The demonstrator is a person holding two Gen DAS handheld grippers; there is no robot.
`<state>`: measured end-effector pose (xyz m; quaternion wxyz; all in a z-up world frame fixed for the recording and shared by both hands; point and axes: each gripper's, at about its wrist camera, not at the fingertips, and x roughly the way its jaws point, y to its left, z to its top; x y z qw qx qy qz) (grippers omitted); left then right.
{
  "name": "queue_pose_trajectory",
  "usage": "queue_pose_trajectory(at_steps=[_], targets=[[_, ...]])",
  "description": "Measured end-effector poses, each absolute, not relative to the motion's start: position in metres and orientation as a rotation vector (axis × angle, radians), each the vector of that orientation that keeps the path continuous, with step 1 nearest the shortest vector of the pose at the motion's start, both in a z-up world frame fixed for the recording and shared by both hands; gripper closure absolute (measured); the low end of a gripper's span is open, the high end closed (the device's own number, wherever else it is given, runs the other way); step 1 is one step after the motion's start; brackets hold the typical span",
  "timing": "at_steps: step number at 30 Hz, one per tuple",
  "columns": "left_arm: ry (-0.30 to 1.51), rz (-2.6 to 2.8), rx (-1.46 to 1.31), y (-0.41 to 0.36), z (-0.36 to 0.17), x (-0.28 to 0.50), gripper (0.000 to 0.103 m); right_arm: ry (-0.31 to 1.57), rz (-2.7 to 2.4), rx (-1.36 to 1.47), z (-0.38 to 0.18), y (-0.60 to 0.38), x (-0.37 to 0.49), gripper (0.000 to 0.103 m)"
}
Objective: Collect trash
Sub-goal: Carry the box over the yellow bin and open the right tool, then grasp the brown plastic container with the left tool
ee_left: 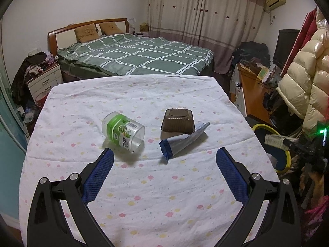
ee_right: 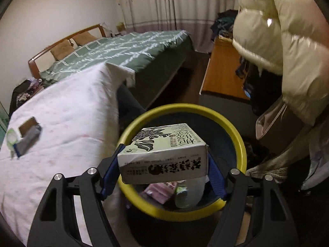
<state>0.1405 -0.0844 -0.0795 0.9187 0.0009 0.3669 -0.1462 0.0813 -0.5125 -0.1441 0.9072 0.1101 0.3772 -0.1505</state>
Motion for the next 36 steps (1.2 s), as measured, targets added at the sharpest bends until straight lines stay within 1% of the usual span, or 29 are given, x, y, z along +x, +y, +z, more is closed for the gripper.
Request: queue_pose_trajectory(at_steps=[3, 7, 9, 15, 20, 22, 25, 30, 36], targets=[[0.762, -0.292, 0.002, -0.085, -0.079, 0.143, 0.005, 0.796, -0.322, 0.242, -0.159, -0.52, 0.089, 0.032], [0.769, -0.277, 0.008, -0.086, -0.081, 0.147, 0.005, 0.79, -0.324, 0.259, -0.165, -0.523, 0.088, 0.031], [0.776, -0.275, 0.008, -0.087, -0.083, 0.149, 0.005, 0.777, -0.324, 0.262, -0.163, -0.522, 0.086, 0.028], [0.786, -0.312, 0.025, -0.103, -0.087, 0.161, 0.005, 0.738, -0.327, 0.258, -0.152, -0.518, 0.079, 0.028], [0.783, -0.35, 0.08, -0.131, -0.086, 0.189, 0.005, 0.713, -0.308, 0.263, -0.145, -0.514, 0.074, 0.028], [0.783, -0.354, 0.106, -0.142, -0.088, 0.203, 0.012, 0.712, -0.302, 0.268, -0.144, -0.512, 0.072, 0.028], [0.794, -0.344, 0.14, -0.156, -0.092, 0.227, 0.017, 0.722, -0.298, 0.273, -0.146, -0.513, 0.071, 0.028], [0.838, -0.332, 0.15, -0.167, -0.105, 0.262, 0.017, 0.729, -0.301, 0.286, -0.149, -0.516, 0.069, 0.028], [0.889, -0.314, 0.176, -0.175, -0.126, 0.28, 0.017, 0.731, -0.297, 0.293, -0.15, -0.518, 0.071, 0.028]])
